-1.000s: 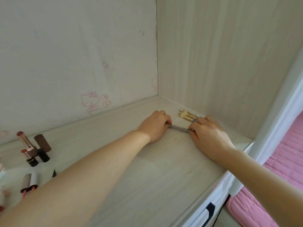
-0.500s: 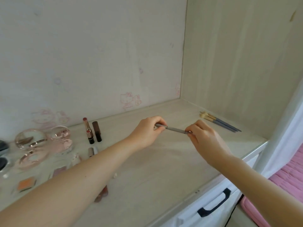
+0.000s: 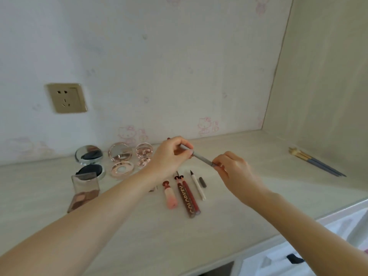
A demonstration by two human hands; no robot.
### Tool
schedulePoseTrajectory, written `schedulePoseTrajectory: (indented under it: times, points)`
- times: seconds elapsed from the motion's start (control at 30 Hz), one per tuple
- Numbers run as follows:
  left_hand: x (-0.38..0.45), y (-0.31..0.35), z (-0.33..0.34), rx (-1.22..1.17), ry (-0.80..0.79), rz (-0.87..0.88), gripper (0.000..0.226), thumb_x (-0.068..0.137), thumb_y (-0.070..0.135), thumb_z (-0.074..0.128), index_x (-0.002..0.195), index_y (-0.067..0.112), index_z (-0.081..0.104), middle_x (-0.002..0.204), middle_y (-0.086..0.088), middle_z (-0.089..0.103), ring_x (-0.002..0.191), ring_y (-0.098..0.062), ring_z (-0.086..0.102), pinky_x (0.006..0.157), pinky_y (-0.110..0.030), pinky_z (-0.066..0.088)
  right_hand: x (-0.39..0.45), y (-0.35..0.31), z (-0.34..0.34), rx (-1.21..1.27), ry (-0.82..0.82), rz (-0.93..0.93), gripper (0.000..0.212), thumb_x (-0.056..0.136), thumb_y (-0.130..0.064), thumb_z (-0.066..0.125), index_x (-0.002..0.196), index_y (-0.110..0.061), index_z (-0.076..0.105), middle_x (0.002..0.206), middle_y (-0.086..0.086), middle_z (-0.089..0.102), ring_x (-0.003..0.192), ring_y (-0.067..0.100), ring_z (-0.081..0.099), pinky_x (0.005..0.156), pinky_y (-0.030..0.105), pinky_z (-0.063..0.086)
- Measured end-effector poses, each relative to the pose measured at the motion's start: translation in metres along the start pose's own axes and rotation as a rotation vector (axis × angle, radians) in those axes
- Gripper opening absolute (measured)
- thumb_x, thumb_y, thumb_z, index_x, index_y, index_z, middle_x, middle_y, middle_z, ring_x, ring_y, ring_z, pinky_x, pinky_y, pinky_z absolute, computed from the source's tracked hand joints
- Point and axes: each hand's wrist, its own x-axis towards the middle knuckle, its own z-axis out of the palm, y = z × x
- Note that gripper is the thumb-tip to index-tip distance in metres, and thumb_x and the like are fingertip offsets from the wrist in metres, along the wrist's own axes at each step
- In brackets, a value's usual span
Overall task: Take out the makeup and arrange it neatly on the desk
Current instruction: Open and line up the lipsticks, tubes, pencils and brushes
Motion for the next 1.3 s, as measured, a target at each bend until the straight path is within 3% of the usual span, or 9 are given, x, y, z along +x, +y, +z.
schedulePoseTrajectory:
  times: [0.17, 0.33, 0.6, 0.77, 0.87, 1.0, 1.07, 1.17, 1.3]
  points:
    - [-0.028, 0.004, -0.047, -0.236, 0.139, -0.084, 0.015, 0.088, 0.003, 0.064, 0.103, 0.006, 0.064, 0.092, -0.01, 0.074, 0.084, -0.018, 0.073, 0.075, -0.025, 0.058, 0.015, -0.057, 0.012, 0.12, -0.061, 0.023, 0.016, 0.097, -0.026, 0.05, 0.103, -0.017, 0.062, 0.091, -0.002, 0.063, 0.077, 0.019, 0.06, 0.069, 0.037, 0.052]
    - [-0.051, -0.002, -0.074, -0.35, 0.251, -0.138, 0.016, 0.086, 0.001, 0.067, 0.102, -0.002, 0.067, 0.095, -0.016, 0.073, 0.09, -0.024, 0.071, 0.08, -0.026, 0.058, 0.021, -0.109, 0.031, 0.405, -0.072, 0.047, 0.01, 0.091, -0.015, 0.061, 0.099, -0.015, 0.068, 0.086, -0.005, 0.069, 0.079, 0.009, 0.063, 0.071, 0.01, 0.045]
    - [-0.085, -0.012, -0.092, -0.331, 0.304, -0.145, 0.014, 0.09, 0.003, 0.062, 0.099, 0.007, 0.071, 0.088, -0.01, 0.075, 0.08, -0.017, 0.073, 0.07, -0.021, 0.057, 0.003, -0.155, 0.062, 0.512, -0.116, 0.063, 0.005, 0.092, -0.021, 0.06, 0.092, -0.022, 0.065, 0.077, -0.017, 0.064, 0.078, -0.014, 0.057, 0.061, 0.003, 0.042]
    - [-0.101, -0.023, -0.103, -0.117, 0.295, -0.094, 0.012, 0.091, 0.01, 0.062, 0.09, 0.018, 0.071, 0.082, -0.011, 0.071, 0.065, -0.014, 0.066, 0.068, -0.029, 0.059, -0.012, -0.155, 0.082, 0.516, -0.112, 0.047, 0.014, 0.093, -0.027, 0.056, 0.101, -0.021, 0.065, 0.085, -0.011, 0.067, 0.083, 0.001, 0.062, 0.073, 0.018, 0.052]
    - [-0.111, -0.035, -0.111, 0.195, 0.246, -0.015, 0.01, 0.093, 0.017, 0.06, 0.094, 0.014, 0.07, 0.076, -0.001, 0.063, 0.051, -0.01, 0.062, 0.061, -0.028, 0.052, -0.022, -0.153, 0.087, 0.523, -0.072, 0.059, 0.02, 0.094, -0.027, 0.055, 0.112, -0.022, 0.061, 0.088, -0.012, 0.064, 0.085, 0.003, 0.059, 0.073, 0.019, 0.05]
    - [-0.128, -0.056, -0.113, 0.688, 0.196, 0.187, 0.014, 0.095, 0.032, 0.053, 0.102, 0.027, 0.064, 0.084, 0.019, 0.054, 0.066, -0.003, 0.056, 0.059, -0.028, 0.047, -0.026, -0.152, 0.089, 0.522, -0.024, 0.006, 0.032, 0.094, -0.027, 0.054, 0.126, -0.025, 0.051, 0.095, -0.014, 0.059, 0.086, 0.005, 0.057, 0.072, 0.022, 0.048]
    - [-0.133, -0.066, -0.11, 0.875, 0.186, 0.243, 0.026, 0.094, 0.04, 0.043, 0.105, 0.029, 0.064, 0.086, 0.014, 0.056, 0.067, -0.011, 0.06, 0.053, -0.032, 0.05, -0.027, -0.15, 0.09, 0.487, -0.019, -0.027, 0.036, 0.094, -0.028, 0.054, 0.13, -0.026, 0.049, 0.099, -0.016, 0.058, 0.09, 0.003, 0.055, 0.076, 0.023, 0.047]
    - [-0.14, -0.076, -0.105, 1.016, 0.206, 0.351, 0.031, 0.089, 0.036, 0.042, 0.098, 0.024, 0.07, 0.077, 0.009, 0.059, 0.059, -0.018, 0.06, 0.048, -0.033, 0.051, -0.027, -0.149, 0.094, 0.393, -0.005, -0.122, 0.027, 0.094, -0.031, 0.052, 0.119, -0.024, 0.06, 0.098, -0.015, 0.058, 0.089, 0.003, 0.055, 0.076, 0.032, 0.05]
    - [-0.144, -0.082, -0.105, 1.074, 0.228, 0.414, 0.028, 0.088, 0.032, 0.046, 0.093, 0.021, 0.071, 0.074, 0.006, 0.059, 0.063, -0.019, 0.061, 0.055, -0.033, 0.05, -0.027, -0.146, 0.1, 0.309, 0.047, -0.231, 0.027, 0.092, -0.03, 0.047, 0.103, -0.017, 0.069, 0.092, -0.005, 0.065, 0.086, 0.014, 0.056, 0.071, 0.041, 0.052]
